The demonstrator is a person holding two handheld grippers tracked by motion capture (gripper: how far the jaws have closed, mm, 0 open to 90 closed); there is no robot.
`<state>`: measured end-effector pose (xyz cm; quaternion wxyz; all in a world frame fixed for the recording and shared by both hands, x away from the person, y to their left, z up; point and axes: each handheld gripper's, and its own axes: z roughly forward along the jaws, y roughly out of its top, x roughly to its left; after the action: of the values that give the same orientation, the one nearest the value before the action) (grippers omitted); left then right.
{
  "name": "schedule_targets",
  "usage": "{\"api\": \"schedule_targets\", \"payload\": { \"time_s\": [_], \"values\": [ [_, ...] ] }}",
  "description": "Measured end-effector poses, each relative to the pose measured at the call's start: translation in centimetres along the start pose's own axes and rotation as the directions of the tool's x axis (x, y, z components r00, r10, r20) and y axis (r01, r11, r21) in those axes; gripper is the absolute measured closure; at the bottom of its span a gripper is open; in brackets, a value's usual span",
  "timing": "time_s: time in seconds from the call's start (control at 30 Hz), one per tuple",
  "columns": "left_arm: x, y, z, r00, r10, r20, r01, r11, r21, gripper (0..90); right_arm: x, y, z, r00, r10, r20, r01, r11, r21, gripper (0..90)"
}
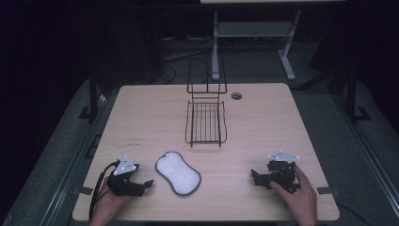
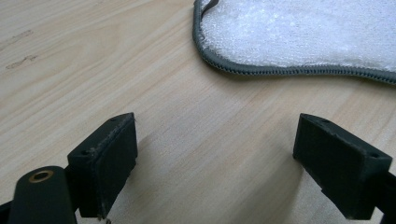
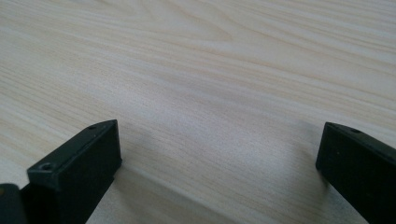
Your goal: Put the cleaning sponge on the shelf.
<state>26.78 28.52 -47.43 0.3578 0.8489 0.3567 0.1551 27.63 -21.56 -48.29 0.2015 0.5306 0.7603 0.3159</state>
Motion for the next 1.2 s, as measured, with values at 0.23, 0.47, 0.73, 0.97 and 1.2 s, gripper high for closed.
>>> {"api": "schedule_targets", "payload": {
  "time_s": [0.23, 0.47, 0.73, 0.97, 1.2],
  "values": [
    [0.0, 0.0, 0.0, 1.0000, -0.005, 0.005, 0.005, 1.0000, -0.004, 13.2, 0.0, 0.0, 0.0, 1.0000, -0.002, 0.000, 0.002, 1.000, 0.001, 0.0],
    [0.0, 0.5, -0.3, 0.9999, -0.007, 0.011, 0.007, 1.0000, -0.005, 14.2, 0.0, 0.0, 0.0, 1.0000, -0.002, 0.001, 0.002, 1.000, 0.001, 0.0],
    [0.4, 2.1, -0.9, 0.9975, -0.012, 0.069, 0.015, 0.9991, -0.041, 44.4, 0.0, 0.0, 0.0, 1.0000, -0.002, 0.000, 0.002, 1.000, 0.002, 0.0],
    [0.3, 4.1, -0.9, 0.9926, -0.002, 0.121, 0.008, 0.9985, -0.054, 81.4, 0.0, 0.0, 0.0, 1.0000, -0.002, 0.000, 0.002, 1.000, -0.001, 0.0],
    [0.6, 5.8, -0.3, 0.9896, 0.005, 0.144, 0.002, 0.9987, -0.051, 89.6, 0.0, 0.0, 0.0, 1.0000, -0.004, 0.001, 0.004, 1.000, -0.002, 0.0]
  ]
}}
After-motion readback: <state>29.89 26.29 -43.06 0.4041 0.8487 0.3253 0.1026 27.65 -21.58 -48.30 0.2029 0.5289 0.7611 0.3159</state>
